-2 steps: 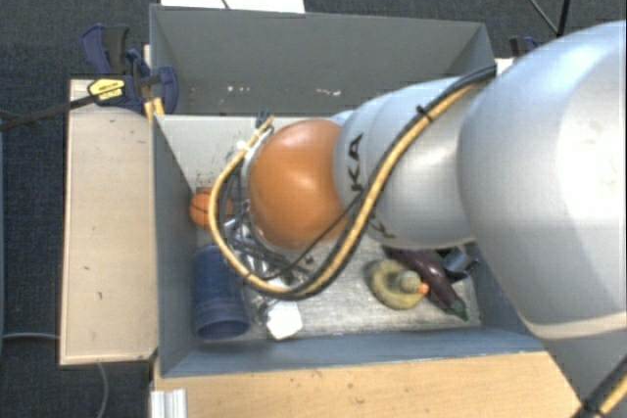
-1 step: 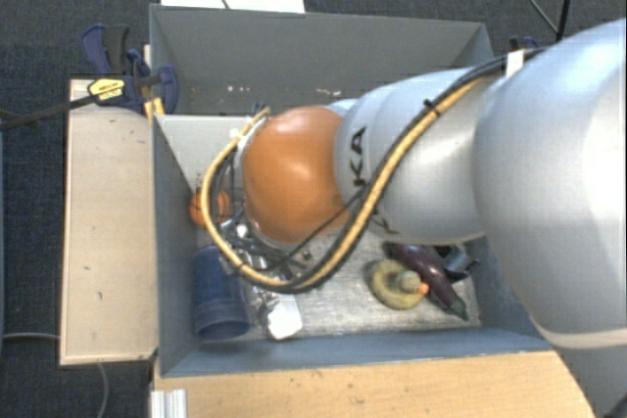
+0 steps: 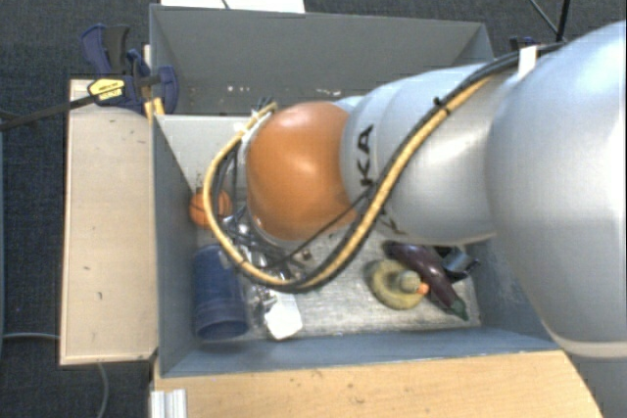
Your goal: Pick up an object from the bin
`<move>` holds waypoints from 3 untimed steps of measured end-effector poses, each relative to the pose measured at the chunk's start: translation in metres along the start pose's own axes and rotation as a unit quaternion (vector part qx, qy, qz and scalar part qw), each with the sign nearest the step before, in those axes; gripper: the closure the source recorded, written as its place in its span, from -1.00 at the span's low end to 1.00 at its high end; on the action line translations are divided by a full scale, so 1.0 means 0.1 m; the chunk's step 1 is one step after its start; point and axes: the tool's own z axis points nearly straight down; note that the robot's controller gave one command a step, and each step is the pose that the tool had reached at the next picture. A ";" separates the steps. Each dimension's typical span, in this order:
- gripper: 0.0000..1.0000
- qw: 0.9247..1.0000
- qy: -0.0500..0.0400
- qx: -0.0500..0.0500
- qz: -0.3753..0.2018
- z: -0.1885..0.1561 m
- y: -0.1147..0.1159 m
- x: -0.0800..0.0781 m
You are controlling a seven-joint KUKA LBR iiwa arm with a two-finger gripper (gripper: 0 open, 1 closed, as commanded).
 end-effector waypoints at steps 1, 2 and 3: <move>-1.00 1.000 0.008 0.001 -0.028 -0.06 -0.14 0.14; -1.00 0.985 0.004 0.000 -0.175 -0.08 -0.26 0.20; -1.00 0.964 0.006 -0.001 -0.265 0.08 -0.35 0.20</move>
Offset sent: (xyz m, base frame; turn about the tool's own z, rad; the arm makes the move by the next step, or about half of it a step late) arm -0.0160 -0.0433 -0.0095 -0.4624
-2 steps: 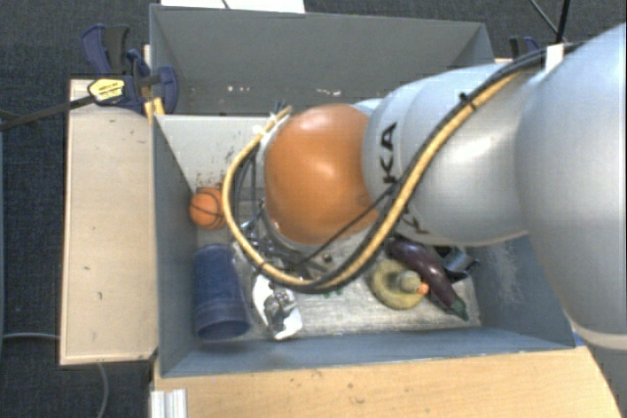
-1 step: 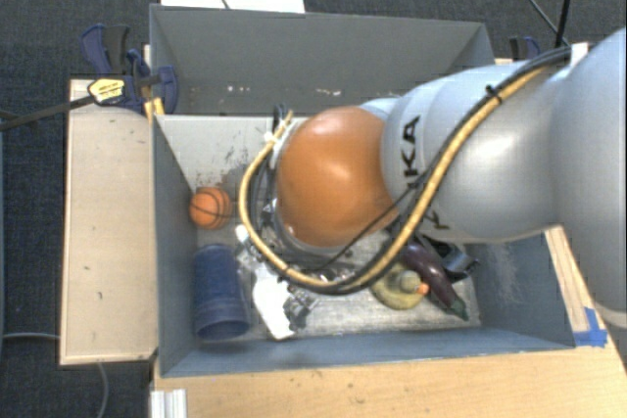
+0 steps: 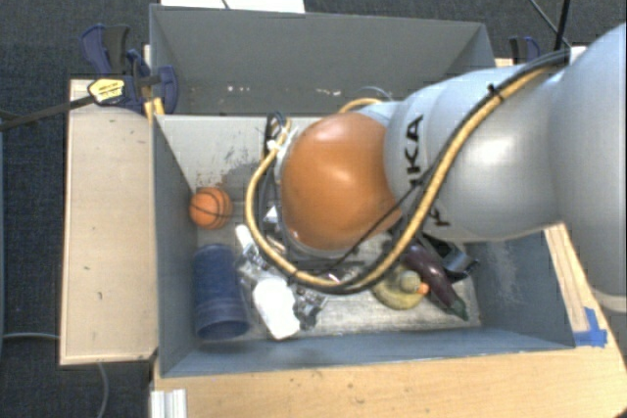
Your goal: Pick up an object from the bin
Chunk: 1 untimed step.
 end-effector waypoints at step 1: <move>-1.00 1.000 -0.001 0.001 -0.025 0.31 -0.01 -0.01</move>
Offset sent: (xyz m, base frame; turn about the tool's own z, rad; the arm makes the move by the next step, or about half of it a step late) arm -0.0013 -0.0097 -0.0624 -0.2934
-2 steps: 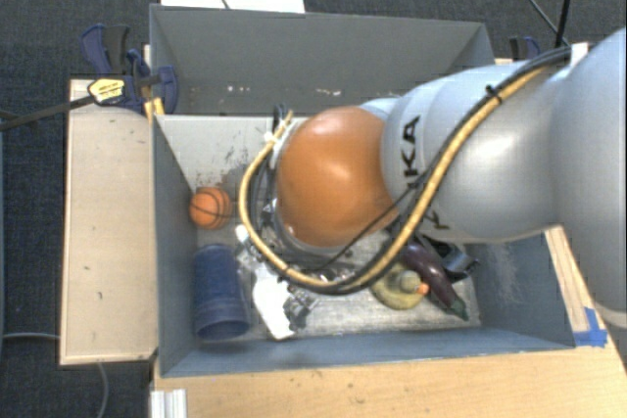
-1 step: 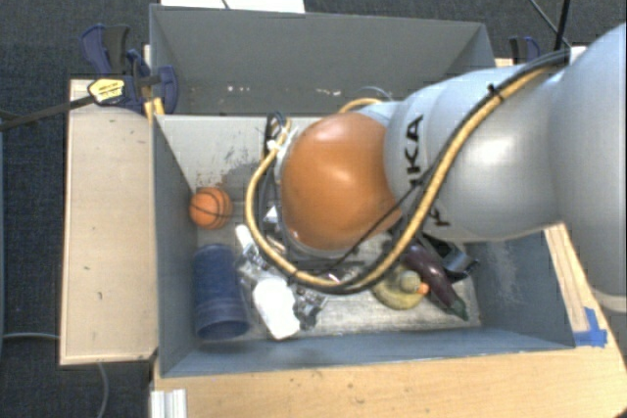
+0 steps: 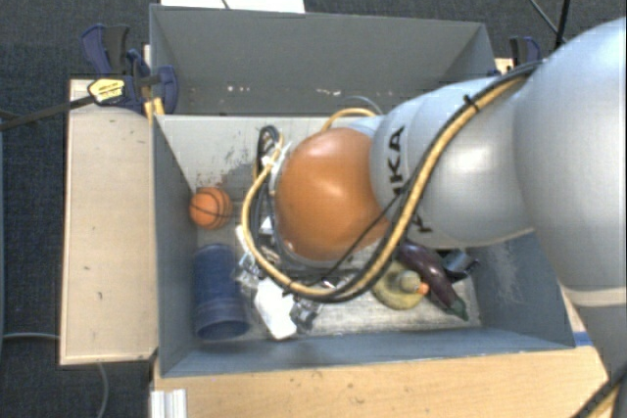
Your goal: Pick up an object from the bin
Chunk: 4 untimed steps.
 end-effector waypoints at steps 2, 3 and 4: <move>1.00 0.993 0.002 -0.002 -0.118 0.29 -0.04 0.08; 1.00 0.993 0.002 -0.002 -0.118 0.29 -0.04 0.08; 1.00 0.986 -0.001 -0.001 -0.165 0.16 0.04 0.07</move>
Offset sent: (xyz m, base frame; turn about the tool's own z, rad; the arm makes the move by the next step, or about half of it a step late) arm 0.0000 0.0000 0.0000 0.0000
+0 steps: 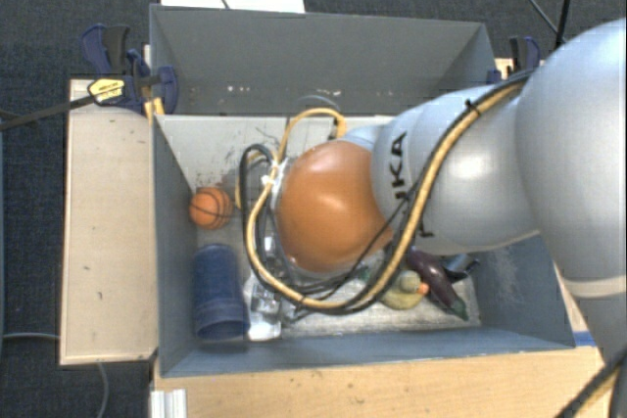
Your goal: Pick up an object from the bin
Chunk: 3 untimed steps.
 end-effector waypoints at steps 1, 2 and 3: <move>1.00 1.000 0.002 -0.001 0.009 0.03 -0.01 0.05; 1.00 0.997 0.002 -0.002 0.076 -0.14 -0.04 0.04; 1.00 1.000 0.003 -0.003 0.014 -0.72 -0.17 0.03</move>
Offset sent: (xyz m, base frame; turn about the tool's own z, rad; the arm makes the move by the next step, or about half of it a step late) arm 0.0091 -0.0050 0.0424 0.0298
